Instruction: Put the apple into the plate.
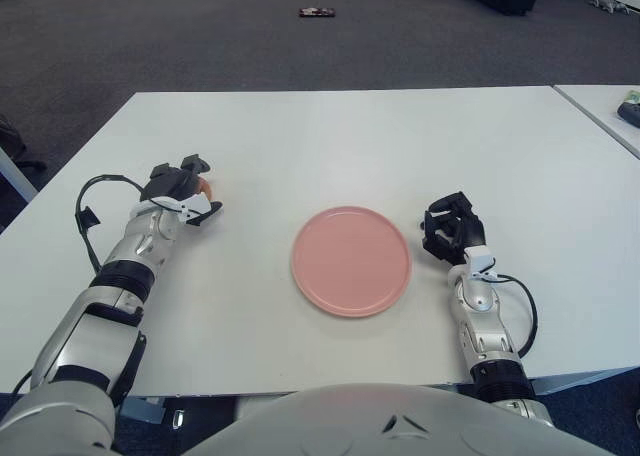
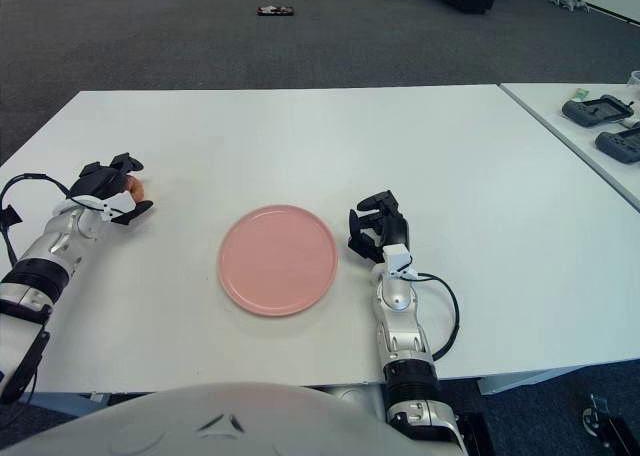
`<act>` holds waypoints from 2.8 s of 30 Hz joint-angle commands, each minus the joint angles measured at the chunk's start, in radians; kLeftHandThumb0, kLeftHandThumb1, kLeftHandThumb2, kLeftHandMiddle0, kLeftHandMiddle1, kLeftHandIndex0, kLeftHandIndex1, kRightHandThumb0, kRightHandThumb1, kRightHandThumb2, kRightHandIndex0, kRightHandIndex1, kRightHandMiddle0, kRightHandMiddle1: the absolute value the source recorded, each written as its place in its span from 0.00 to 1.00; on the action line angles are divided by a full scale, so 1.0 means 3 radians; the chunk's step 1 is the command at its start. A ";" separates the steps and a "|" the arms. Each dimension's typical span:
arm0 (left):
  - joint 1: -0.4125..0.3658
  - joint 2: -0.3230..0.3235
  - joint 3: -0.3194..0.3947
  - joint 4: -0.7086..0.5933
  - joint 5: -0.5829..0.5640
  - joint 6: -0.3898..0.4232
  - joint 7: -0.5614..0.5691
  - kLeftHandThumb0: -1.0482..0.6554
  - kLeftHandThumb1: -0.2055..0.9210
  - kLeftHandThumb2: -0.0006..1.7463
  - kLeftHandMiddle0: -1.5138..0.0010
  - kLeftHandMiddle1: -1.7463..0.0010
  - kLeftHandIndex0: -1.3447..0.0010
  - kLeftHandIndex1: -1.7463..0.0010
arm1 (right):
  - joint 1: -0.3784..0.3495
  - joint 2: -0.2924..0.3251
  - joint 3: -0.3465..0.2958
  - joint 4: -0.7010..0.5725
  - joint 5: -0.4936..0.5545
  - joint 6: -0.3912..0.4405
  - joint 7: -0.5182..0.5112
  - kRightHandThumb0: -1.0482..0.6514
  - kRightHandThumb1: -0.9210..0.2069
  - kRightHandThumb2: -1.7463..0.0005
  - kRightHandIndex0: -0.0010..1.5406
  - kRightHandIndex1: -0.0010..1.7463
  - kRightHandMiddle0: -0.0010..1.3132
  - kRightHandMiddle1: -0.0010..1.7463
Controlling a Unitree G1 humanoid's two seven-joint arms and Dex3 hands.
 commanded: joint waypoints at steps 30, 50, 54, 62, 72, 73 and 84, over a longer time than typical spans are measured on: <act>0.0207 -0.0306 -0.0042 0.0112 0.0082 0.0140 0.0711 0.61 0.12 0.97 0.37 0.10 0.49 0.00 | 0.0052 -0.0023 -0.0062 0.0046 -0.0004 0.0081 -0.0040 0.39 0.26 0.47 0.35 0.81 0.28 1.00; 0.0228 -0.0351 0.0062 0.0132 -0.0028 -0.0004 0.0814 0.61 0.10 0.98 0.36 0.10 0.49 0.00 | 0.0029 -0.0037 -0.0074 0.0107 -0.0015 -0.0033 -0.0045 0.39 0.26 0.47 0.36 0.81 0.28 1.00; 0.0259 -0.0394 0.0165 0.0114 -0.0121 -0.0106 0.0964 0.61 0.10 0.98 0.36 0.10 0.49 0.00 | 0.0028 -0.0038 -0.0075 0.0110 -0.0010 -0.0038 -0.0039 0.39 0.26 0.47 0.35 0.81 0.28 1.00; 0.0331 -0.0598 0.0681 0.0053 -0.0809 -0.0546 0.0876 0.61 0.10 0.99 0.35 0.10 0.49 0.00 | 0.0029 -0.0028 -0.0079 0.0096 0.0005 -0.0024 -0.0031 0.39 0.26 0.46 0.35 0.81 0.28 1.00; 0.0364 -0.0871 0.1408 -0.0232 -0.2264 -0.0922 -0.0401 0.62 0.09 1.00 0.35 0.09 0.47 0.00 | 0.0022 -0.0031 -0.0080 0.0087 -0.0012 0.0017 -0.0040 0.39 0.27 0.46 0.36 0.81 0.29 1.00; 0.0358 -0.0918 0.1514 -0.0260 -0.2509 -0.0849 -0.0653 0.62 0.08 1.00 0.35 0.09 0.47 0.00 | 0.0023 -0.0033 -0.0078 0.0084 -0.0014 0.0013 -0.0037 0.39 0.27 0.46 0.36 0.81 0.29 1.00; 0.0404 -0.1257 0.2196 -0.0684 -0.4137 0.0074 -0.1998 0.61 0.13 0.92 0.33 0.24 0.47 0.00 | 0.0018 -0.0047 -0.0079 0.0092 -0.0006 0.0007 -0.0019 0.38 0.28 0.45 0.37 0.82 0.30 1.00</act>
